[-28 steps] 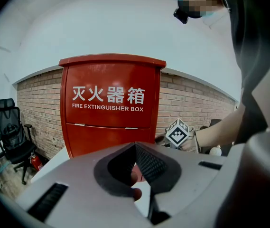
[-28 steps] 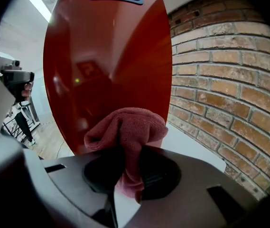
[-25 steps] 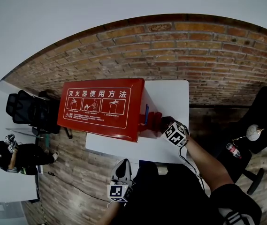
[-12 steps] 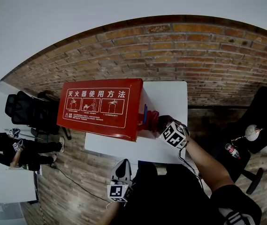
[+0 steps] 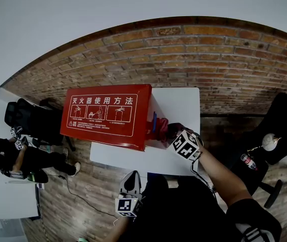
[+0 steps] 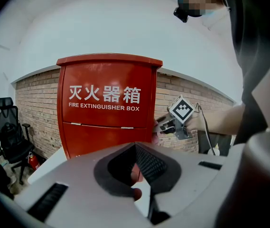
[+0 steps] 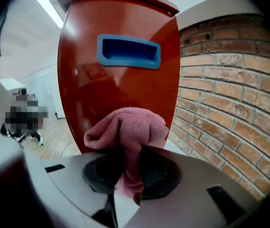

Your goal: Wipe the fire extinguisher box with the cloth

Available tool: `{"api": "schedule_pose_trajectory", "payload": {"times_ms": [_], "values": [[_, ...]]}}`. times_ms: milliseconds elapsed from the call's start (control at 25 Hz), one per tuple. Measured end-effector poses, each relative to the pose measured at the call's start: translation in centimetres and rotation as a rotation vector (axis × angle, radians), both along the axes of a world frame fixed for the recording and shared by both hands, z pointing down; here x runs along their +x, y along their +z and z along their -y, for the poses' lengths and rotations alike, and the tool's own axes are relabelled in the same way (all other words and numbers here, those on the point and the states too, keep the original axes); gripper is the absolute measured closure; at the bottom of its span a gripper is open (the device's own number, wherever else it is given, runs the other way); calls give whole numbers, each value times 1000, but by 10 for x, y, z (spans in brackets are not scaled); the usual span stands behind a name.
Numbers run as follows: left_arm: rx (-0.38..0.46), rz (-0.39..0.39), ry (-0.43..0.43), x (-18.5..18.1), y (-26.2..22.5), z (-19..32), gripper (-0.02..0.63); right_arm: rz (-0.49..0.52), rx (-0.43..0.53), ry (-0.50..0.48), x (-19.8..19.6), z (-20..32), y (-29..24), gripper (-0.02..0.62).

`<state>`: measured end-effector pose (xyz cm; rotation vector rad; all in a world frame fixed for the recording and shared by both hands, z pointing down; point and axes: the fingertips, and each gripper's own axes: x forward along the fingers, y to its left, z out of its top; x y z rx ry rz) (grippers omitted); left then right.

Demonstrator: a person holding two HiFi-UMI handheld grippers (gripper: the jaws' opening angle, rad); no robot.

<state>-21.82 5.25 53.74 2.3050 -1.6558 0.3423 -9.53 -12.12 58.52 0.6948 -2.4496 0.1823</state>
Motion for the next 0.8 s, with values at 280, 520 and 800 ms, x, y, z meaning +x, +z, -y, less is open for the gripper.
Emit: {"api": "schedule_pose_trajectory", "payload": {"times_ms": [280,520,800], "values": [[-4,-4,1,0,1,-3,589,17,-4,14,0,-2,-25,506],[-3,1,3,-2,4,-7,589,34,15,18,-1,-4,-50,506],[-1,-7,2,-1,4,-9,589,61,35,32,0,-4,-78,506]]}}
